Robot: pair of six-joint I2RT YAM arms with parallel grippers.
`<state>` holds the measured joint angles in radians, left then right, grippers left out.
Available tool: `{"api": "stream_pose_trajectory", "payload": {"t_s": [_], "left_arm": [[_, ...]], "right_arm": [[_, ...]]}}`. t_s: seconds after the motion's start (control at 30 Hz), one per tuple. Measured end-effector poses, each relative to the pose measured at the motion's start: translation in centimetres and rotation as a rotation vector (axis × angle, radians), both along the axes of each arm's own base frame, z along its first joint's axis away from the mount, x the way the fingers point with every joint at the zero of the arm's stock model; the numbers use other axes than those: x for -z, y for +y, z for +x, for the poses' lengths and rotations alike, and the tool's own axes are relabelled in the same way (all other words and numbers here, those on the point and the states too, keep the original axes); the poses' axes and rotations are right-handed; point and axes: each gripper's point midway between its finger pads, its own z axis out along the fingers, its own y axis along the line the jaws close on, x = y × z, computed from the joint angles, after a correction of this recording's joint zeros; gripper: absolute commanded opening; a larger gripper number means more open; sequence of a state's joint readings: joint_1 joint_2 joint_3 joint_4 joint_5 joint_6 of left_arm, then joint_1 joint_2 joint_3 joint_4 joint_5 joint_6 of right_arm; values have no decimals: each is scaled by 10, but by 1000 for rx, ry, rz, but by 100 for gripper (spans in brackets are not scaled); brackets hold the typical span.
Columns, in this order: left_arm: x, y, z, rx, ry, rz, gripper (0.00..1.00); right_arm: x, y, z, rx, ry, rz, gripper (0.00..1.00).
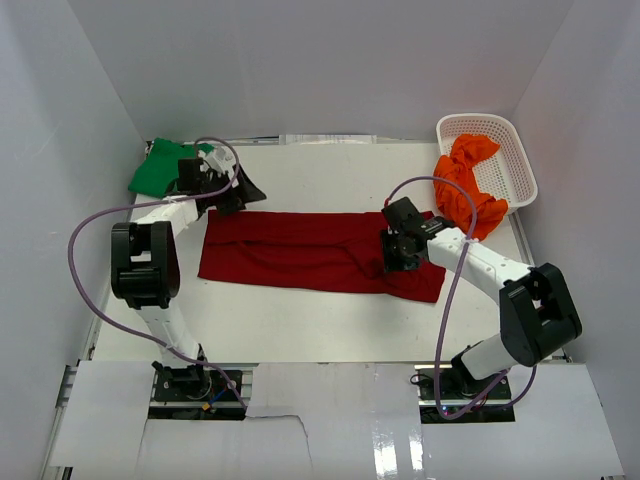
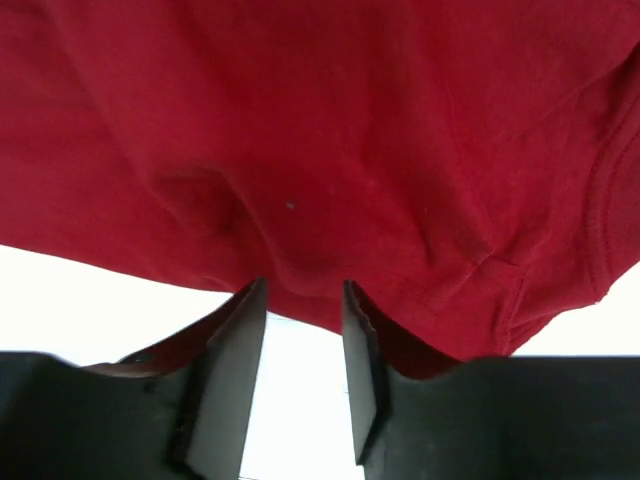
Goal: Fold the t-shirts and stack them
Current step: Rotate the tshirt 95 degrees
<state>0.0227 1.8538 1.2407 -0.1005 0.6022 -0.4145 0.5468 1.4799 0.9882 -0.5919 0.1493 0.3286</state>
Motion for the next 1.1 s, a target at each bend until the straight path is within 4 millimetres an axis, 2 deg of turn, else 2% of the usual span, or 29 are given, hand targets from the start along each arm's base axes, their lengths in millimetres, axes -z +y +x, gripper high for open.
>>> {"api": "stream_pose_trajectory", "payload": {"t_s": [0.03, 0.1, 0.13, 0.2, 0.33, 0.4, 0.5, 0.7, 0.87, 0.97, 1.1], "left_arm": [[14, -7, -11, 26, 46, -10, 98], [32, -19, -27, 68, 114, -28, 98], [37, -24, -33, 85, 136, -38, 98], [42, -31, -42, 108, 161, -48, 98], [49, -38, -51, 134, 185, -46, 98], [55, -35, -52, 124, 201, -27, 98], [68, -31, -52, 107, 236, -11, 98], [70, -29, -49, 79, 263, -9, 98], [72, -25, -49, -19, 305, -7, 98], [75, -21, -62, -94, 326, -22, 98], [75, -17, -95, -170, 343, -45, 98]], "right_arm": [[5, -1, -2, 6, 6, -3, 29], [15, -5, -9, 17, 23, -12, 20], [20, -7, -12, 25, 34, -18, 14], [27, -9, -17, 34, 48, -22, 8], [42, -10, -19, 50, 74, -31, 8], [51, -10, -19, 55, 93, -42, 8], [53, -6, -12, 61, 108, -55, 9], [54, 4, 14, 76, 126, -82, 9], [53, 2, 38, 117, 137, -53, 10], [53, -6, 62, 159, 140, -25, 10], [52, -20, 110, 200, 119, -20, 11]]}}
